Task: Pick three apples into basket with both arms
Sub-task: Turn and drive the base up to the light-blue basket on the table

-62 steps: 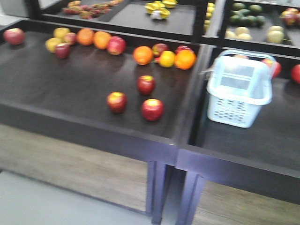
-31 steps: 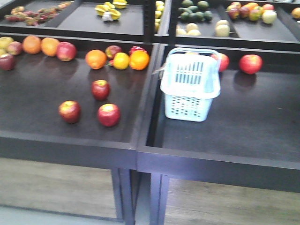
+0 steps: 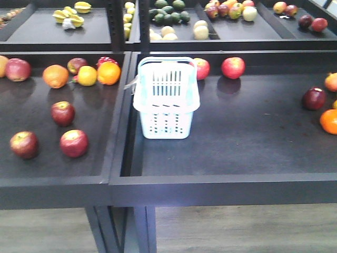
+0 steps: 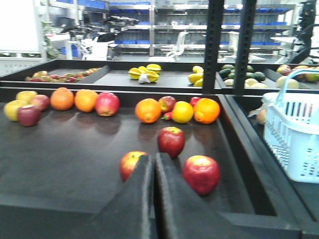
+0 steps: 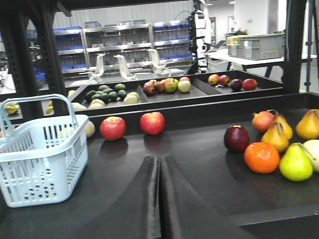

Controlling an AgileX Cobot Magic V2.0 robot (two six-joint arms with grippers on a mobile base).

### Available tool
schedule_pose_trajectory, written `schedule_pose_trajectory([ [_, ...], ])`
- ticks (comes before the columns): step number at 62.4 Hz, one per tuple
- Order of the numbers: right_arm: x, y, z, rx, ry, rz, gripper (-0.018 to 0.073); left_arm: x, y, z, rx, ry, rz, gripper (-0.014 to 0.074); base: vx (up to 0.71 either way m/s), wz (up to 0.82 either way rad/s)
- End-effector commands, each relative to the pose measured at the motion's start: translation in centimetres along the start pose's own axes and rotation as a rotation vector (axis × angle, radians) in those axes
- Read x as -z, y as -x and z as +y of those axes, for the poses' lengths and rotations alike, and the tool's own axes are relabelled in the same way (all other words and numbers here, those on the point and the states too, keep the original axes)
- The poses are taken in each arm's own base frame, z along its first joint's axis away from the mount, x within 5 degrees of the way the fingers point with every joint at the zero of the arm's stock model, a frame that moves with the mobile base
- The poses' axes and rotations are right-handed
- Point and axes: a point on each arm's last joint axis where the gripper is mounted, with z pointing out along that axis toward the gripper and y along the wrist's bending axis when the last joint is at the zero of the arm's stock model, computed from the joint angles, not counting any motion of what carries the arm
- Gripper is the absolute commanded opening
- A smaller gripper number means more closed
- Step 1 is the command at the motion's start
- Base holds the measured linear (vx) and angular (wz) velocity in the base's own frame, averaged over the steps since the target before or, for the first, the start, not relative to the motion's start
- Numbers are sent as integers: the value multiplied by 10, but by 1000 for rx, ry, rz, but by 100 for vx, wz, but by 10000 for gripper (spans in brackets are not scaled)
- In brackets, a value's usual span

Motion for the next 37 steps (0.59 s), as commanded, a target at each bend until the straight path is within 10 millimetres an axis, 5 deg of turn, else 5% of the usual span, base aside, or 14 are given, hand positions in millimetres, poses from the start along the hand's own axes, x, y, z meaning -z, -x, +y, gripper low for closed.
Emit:
schedule_pose_trajectory([
  [1,1,2,1,18,8,-66,-4,0,-1,0,7,-5,-58,-6,7,-21],
  [37,1,2,1,18,8,-66,-4,0,-1,0,7,-5,-58,-6,11,-5],
])
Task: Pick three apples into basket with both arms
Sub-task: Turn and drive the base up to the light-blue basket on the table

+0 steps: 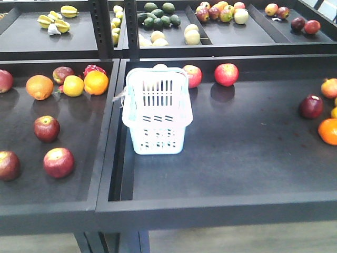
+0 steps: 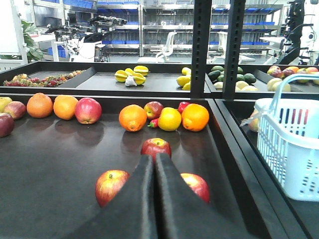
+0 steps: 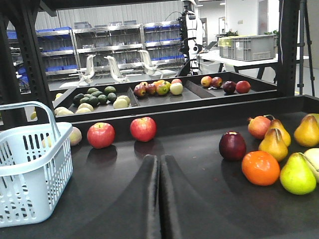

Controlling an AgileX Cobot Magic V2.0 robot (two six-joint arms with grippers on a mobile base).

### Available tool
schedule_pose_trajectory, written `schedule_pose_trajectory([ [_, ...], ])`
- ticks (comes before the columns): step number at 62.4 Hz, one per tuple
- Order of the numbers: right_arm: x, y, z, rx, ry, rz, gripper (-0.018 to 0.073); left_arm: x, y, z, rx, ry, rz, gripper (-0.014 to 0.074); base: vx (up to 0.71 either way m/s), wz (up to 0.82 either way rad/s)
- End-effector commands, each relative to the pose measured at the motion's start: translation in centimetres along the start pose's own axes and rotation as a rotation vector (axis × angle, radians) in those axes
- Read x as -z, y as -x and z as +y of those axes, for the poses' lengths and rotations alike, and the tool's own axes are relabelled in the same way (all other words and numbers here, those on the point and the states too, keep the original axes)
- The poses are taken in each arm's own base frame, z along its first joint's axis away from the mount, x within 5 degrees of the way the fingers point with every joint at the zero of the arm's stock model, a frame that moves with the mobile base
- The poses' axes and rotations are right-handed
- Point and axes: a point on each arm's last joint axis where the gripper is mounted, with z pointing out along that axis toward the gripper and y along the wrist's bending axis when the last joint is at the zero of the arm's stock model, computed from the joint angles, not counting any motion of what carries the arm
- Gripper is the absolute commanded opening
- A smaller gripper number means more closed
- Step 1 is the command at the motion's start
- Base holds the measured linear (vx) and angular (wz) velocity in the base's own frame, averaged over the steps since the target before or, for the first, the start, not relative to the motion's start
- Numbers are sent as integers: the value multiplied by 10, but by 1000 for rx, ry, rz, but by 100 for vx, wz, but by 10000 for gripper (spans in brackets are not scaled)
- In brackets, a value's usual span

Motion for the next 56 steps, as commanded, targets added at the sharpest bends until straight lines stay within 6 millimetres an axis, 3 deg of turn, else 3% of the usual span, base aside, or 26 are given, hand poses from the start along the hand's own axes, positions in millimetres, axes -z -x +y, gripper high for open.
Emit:
schedule_pose_trajectory([
  [1,1,2,1,18,8,-66,-4,0,-1,0,7,-5,-58,-6,15,5],
  [56,1,2,1,18,8,-67,-4,0,-1,0,7,-5,-58,-6,13,2],
])
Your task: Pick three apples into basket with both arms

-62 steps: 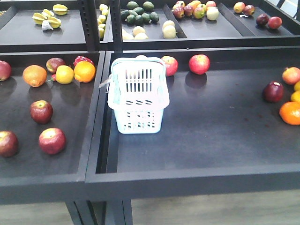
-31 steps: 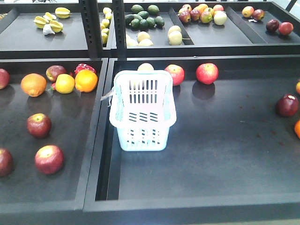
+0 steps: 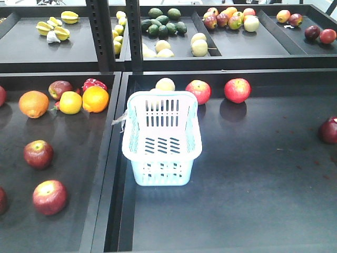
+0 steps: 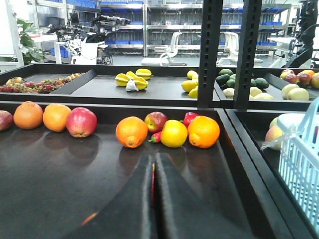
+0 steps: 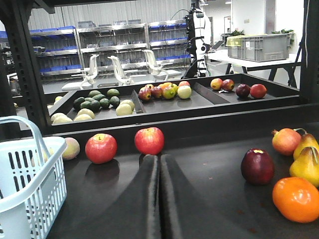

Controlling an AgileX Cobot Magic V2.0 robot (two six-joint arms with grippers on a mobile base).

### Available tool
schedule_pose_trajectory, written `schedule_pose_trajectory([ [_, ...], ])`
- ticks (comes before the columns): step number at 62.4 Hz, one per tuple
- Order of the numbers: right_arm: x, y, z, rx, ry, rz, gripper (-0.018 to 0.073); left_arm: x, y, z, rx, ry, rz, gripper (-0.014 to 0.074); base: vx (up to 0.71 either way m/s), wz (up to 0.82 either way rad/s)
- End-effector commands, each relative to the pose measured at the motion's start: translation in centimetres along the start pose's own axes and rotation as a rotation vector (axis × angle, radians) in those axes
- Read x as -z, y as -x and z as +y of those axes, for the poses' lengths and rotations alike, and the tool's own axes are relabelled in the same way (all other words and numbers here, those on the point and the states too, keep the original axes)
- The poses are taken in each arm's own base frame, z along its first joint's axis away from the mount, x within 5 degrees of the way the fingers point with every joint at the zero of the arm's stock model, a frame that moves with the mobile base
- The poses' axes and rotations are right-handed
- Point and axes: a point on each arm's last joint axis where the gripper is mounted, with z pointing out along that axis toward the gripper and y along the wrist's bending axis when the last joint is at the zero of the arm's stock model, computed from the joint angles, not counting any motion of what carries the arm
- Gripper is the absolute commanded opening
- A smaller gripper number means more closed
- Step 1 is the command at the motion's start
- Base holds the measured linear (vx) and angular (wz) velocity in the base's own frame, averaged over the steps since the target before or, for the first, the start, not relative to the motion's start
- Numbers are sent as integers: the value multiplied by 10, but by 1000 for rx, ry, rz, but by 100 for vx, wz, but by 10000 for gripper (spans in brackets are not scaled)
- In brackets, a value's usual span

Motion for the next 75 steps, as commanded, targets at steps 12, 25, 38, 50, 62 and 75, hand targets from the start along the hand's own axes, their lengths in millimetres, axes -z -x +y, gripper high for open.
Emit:
schedule_pose_trajectory([
  [12,1,2,1,18,8,-67,-4,0,-1,0,7,-5,-58,-6,9,1],
  [25,1,2,1,18,8,-67,-4,0,-1,0,7,-5,-58,-6,8,1],
  [38,1,2,1,18,8,-67,-4,0,-1,0,7,-5,-58,-6,6,0],
  [50,1,2,1,18,8,-67,-4,0,-1,0,7,-5,-58,-6,5,1],
  [62,1,2,1,18,8,-67,-4,0,-1,0,7,-5,-58,-6,4,0],
  [75,1,2,1,18,8,-67,-4,0,-1,0,7,-5,-58,-6,3,1],
])
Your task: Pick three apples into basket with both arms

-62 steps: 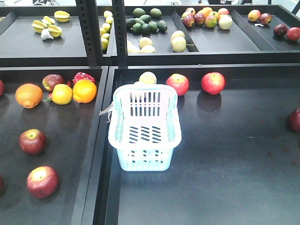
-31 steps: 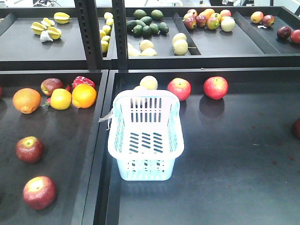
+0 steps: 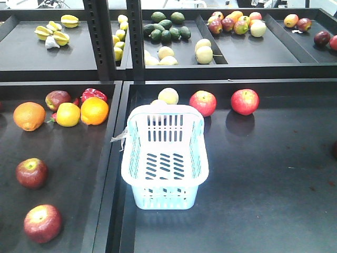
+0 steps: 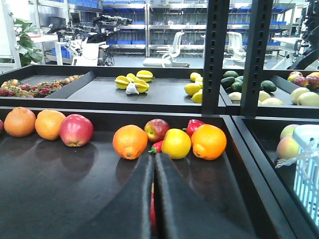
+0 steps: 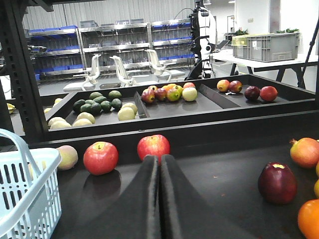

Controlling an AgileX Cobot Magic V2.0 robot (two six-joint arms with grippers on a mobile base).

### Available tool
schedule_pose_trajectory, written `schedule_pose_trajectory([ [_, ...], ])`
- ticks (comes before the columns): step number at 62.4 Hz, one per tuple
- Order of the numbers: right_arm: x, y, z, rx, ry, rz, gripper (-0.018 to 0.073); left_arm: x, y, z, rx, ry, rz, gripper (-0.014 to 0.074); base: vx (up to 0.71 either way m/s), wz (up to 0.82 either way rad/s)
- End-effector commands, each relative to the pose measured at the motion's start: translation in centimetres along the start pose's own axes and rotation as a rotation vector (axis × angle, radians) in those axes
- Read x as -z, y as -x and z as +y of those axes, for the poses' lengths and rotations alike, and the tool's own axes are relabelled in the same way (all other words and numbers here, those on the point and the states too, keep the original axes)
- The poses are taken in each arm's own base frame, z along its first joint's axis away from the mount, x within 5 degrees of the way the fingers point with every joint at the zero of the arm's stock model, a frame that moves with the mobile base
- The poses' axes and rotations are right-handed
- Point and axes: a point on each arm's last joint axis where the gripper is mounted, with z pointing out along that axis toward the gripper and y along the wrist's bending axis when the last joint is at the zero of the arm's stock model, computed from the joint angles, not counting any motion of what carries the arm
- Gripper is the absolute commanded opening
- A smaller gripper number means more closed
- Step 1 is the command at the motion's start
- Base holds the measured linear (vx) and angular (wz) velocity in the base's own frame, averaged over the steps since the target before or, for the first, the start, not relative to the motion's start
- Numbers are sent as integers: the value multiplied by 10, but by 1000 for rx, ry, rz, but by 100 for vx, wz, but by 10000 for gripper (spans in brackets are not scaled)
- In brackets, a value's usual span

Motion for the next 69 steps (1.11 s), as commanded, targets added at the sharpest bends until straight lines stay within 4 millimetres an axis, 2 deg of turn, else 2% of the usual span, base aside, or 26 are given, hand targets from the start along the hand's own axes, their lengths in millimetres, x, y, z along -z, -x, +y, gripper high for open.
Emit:
schedule_pose_trajectory([
  [1,1,2,1,18,8,-67,-4,0,-1,0,7,-5,-58,-6,1,2],
  [69,1,2,1,18,8,-66,-4,0,-1,0,27,-5,-58,-6,0,0],
])
